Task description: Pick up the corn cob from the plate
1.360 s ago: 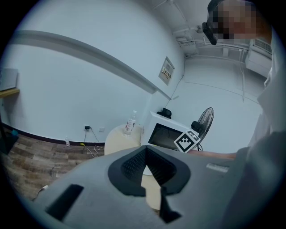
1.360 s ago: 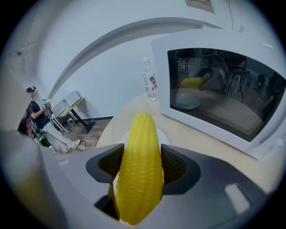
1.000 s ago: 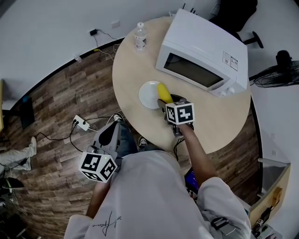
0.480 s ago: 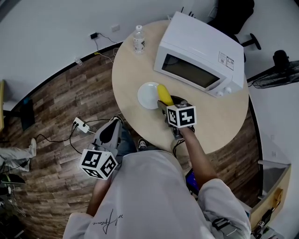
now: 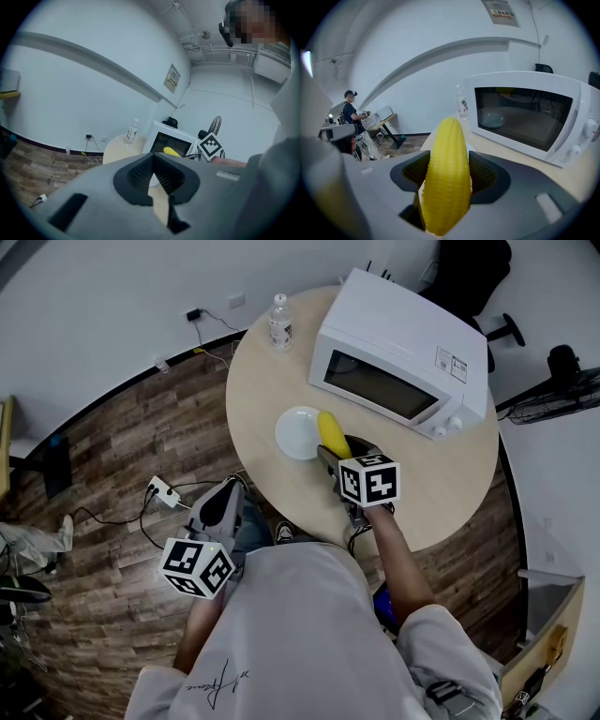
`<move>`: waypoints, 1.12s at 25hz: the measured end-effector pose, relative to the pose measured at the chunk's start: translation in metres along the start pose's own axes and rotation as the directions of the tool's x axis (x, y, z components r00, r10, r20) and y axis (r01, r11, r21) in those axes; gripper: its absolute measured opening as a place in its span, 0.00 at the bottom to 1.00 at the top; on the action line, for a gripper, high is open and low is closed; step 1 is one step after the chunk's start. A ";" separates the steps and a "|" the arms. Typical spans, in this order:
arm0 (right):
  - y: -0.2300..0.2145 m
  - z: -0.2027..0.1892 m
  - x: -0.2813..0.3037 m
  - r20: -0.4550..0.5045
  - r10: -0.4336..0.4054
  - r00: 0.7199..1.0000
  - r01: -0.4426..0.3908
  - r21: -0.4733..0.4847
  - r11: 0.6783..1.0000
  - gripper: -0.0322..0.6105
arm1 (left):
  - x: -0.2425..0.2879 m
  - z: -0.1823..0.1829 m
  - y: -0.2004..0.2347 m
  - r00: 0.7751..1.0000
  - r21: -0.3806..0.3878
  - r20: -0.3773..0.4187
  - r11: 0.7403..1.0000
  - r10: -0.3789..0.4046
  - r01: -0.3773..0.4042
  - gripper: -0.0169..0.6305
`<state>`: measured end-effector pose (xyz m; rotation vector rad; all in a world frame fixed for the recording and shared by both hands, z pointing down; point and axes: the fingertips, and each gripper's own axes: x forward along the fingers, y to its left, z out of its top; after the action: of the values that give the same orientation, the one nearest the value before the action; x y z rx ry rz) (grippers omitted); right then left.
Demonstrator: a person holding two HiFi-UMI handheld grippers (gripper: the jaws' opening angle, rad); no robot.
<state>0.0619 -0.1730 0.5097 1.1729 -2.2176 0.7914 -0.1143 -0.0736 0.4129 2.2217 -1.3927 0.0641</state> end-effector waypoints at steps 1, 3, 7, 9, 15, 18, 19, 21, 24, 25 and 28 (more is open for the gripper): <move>0.001 0.001 -0.002 0.006 0.004 1.000 -0.004 -0.001 1.000 0.47 | 0.000 -0.001 -0.001 1.000 0.001 -0.001 1.000 0.003 -0.003 0.02; 0.003 0.002 -0.007 0.016 0.012 1.000 -0.012 -0.001 1.000 0.47 | -0.002 -0.003 -0.002 1.000 0.002 -0.005 1.000 0.005 -0.005 0.02; 0.006 0.004 -0.015 0.038 0.022 0.999 -0.023 0.006 1.000 0.47 | -0.001 -0.006 -0.006 1.000 -0.002 -0.014 1.000 0.001 -0.001 0.02; 0.006 0.005 -0.020 0.046 0.026 0.999 -0.026 0.008 1.000 0.47 | -0.001 -0.007 -0.008 1.000 -0.004 -0.019 1.000 0.000 0.000 0.02; 0.008 0.007 -0.033 0.072 0.041 0.997 -0.043 0.028 0.999 0.47 | 0.001 -0.012 -0.010 0.999 -0.004 -0.038 1.000 -0.003 0.003 0.02; 0.006 0.009 -0.039 0.086 0.035 0.996 -0.038 0.034 0.999 0.47 | 0.002 -0.013 -0.009 0.999 -0.003 -0.042 1.000 -0.002 0.001 0.02; 0.006 0.009 -0.041 0.090 0.033 0.995 -0.037 0.035 0.999 0.47 | 0.002 -0.013 -0.008 0.999 -0.003 -0.043 1.000 -0.001 0.000 0.02; 0.007 0.010 -0.044 0.100 0.031 0.995 -0.035 0.038 0.999 0.47 | 0.001 -0.013 -0.007 0.999 -0.002 -0.042 1.000 0.002 -0.002 0.02; 0.009 0.013 -0.050 0.116 0.031 0.993 -0.036 0.040 0.999 0.47 | -0.001 -0.011 -0.003 0.999 -0.003 -0.038 1.000 0.008 -0.008 0.02; 0.010 0.014 -0.051 0.121 0.031 0.992 -0.037 0.040 0.999 0.47 | -0.002 -0.011 -0.002 0.999 -0.003 -0.037 1.000 0.011 -0.011 0.02; 0.016 0.016 -0.056 0.132 0.036 0.991 -0.041 0.040 0.998 0.47 | -0.005 -0.010 0.002 0.999 -0.005 -0.036 1.000 0.017 -0.017 0.02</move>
<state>0.0740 -0.1455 0.4573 1.2383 -2.3472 0.8010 -0.1164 -0.0655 0.4214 2.1939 -1.3910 0.1064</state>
